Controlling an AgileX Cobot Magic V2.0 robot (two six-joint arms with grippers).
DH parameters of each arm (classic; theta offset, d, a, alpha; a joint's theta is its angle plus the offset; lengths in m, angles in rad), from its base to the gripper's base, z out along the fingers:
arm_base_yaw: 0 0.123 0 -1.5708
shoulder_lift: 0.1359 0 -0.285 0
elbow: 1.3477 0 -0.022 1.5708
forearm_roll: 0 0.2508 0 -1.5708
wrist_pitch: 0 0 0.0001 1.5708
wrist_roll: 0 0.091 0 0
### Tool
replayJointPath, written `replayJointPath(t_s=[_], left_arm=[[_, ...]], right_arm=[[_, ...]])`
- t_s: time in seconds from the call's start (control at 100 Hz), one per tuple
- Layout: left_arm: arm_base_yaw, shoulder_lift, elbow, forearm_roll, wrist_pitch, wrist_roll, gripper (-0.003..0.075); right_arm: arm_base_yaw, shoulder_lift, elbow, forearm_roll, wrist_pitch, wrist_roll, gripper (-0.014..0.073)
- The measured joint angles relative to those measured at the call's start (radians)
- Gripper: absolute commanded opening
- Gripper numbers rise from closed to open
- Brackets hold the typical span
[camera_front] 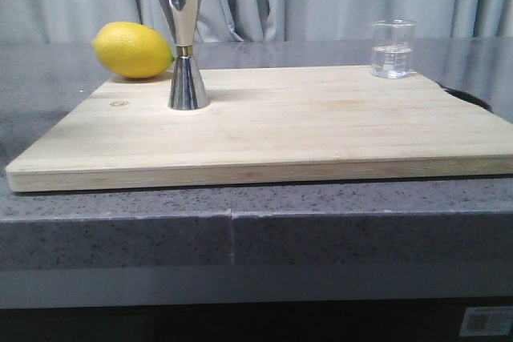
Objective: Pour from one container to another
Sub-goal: 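Move the left gripper toward the steel jigger and close around it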
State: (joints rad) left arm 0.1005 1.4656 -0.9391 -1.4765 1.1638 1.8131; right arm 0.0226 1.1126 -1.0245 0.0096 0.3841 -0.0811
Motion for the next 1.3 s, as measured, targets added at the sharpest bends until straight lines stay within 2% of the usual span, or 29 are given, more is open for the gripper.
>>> replayJointPath(t_s=[0.6,0.84,1.1,1.3], left_arm=[[-0.095,0.148,-0.007,-0.045,0.011,0.217,0.0566],[-0.113,0.239,-0.073,-0.052,0.005,0.232,0.0566],[-0.209,0.298,-0.147,-0.052,0.004,0.236,0.0566],[-0.228,0.306,-0.162,-0.048,0.001,0.240,0.0566]], right_arm=[[0.000,0.017,0.000,0.000,0.000,0.000,0.0668],[0.000,0.032,0.000,0.000,0.000,0.000,0.0668],[0.000,0.042,0.000,-0.010,-0.002,0.000,0.0668],[0.000,0.042,0.000,-0.020,-0.016,0.000,0.0668]])
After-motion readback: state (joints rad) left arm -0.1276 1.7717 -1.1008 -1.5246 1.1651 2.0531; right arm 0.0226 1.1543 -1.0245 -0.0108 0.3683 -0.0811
